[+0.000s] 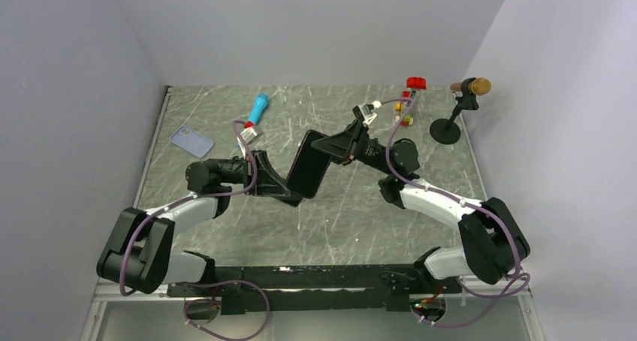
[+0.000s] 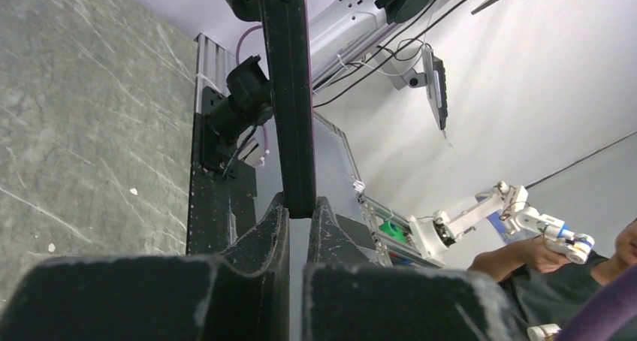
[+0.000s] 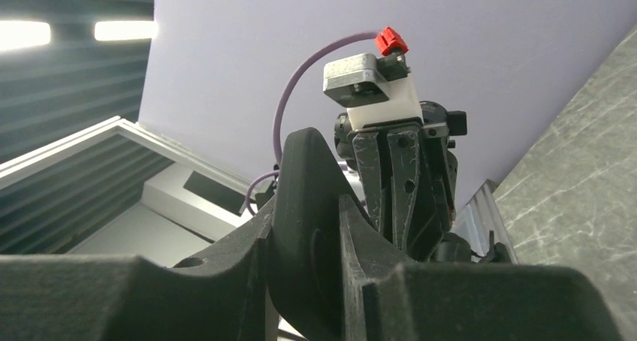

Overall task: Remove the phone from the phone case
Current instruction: Remove the phone case from the phone.

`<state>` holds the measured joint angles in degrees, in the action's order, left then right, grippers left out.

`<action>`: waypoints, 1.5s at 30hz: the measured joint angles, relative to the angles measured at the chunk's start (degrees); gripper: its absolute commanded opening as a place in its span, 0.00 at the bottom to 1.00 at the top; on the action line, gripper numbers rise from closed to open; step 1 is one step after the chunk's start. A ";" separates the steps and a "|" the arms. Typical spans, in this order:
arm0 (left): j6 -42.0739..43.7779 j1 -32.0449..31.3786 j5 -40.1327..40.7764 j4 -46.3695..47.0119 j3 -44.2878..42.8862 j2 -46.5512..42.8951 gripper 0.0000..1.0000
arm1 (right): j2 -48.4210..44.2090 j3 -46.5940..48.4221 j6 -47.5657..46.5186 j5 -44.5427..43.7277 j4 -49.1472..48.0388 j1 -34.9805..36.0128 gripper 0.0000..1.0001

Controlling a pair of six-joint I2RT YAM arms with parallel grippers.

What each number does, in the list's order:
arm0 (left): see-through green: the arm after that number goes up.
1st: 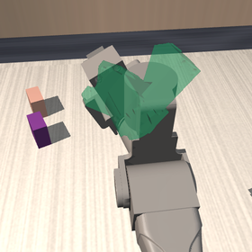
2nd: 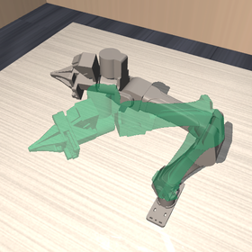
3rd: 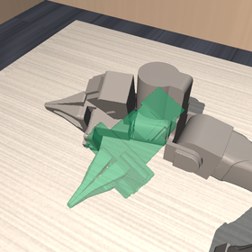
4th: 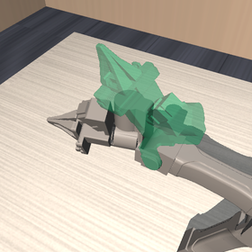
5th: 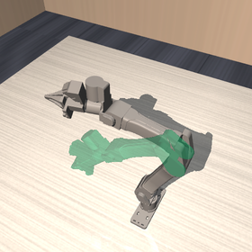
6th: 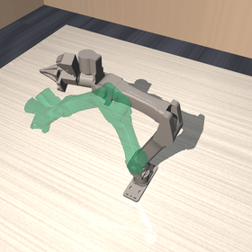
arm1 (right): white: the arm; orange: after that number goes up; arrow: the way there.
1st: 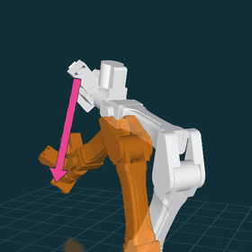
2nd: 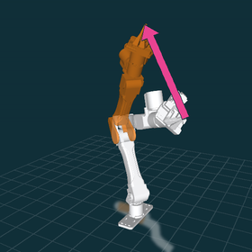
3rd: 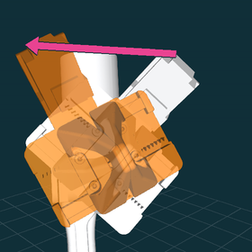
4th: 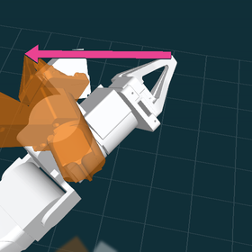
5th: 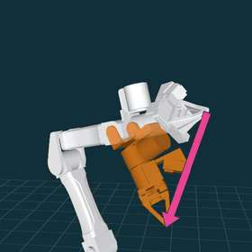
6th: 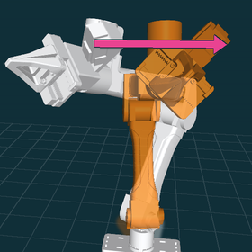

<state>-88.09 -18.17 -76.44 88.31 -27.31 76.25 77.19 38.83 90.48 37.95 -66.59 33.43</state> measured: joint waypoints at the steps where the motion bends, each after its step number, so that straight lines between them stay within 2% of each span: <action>1: 1.03 0.00 0.07 -0.92 0.00 -0.72 0.00 | 0.28 0.13 0.44 0.07 -0.35 0.00 0.00; 7: 11.65 -0.02 1.36 -14.99 -0.26 -9.03 0.00 | 1.92 1.77 4.15 1.25 -3.34 0.22 0.00; 9: 13.38 -0.09 1.14 -16.76 -0.61 -10.69 0.00 | 2.03 1.77 5.42 1.22 -4.42 0.57 0.00; 13: 12.57 -0.13 0.68 -14.36 -0.74 -10.40 0.00 | 2.03 1.60 6.69 1.22 -5.81 0.79 0.00; 19: 6.45 -0.13 -0.13 -4.94 -0.74 -7.91 0.00 | 4.50 0.02 12.11 -0.26 -9.55 0.87 0.00; 22: 6.05 -0.13 -0.24 -5.14 -0.48 -8.02 0.00 | 5.33 -0.22 14.05 -0.48 -9.81 0.85 0.00; 25: 9.99 -0.13 -0.04 -10.40 -0.39 -10.75 0.16 | 5.18 -0.28 14.08 -0.35 -9.77 0.92 0.00; 32: 30.42 -0.13 2.73 -41.88 -2.47 -23.58 0.63 | -1.95 -0.33 7.52 -0.02 1.18 2.14 0.00; 39: 39.74 -0.13 5.64 -59.84 -4.63 -29.53 0.76 | -6.21 1.40 1.44 1.11 11.23 3.30 0.00; 41: 40.52 -0.11 6.56 -61.88 -4.68 -30.62 0.82 | -6.69 2.29 -0.28 1.49 14.32 3.37 0.00; 45: 38.77 -0.15 8.22 -61.27 -4.50 -32.50 0.84 | -8.09 3.02 -3.17 2.25 19.26 3.72 0.00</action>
<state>-49.32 -18.33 -68.23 27.05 -31.81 43.75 69.10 41.85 87.31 40.21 -47.33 37.15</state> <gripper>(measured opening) 0.832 0.240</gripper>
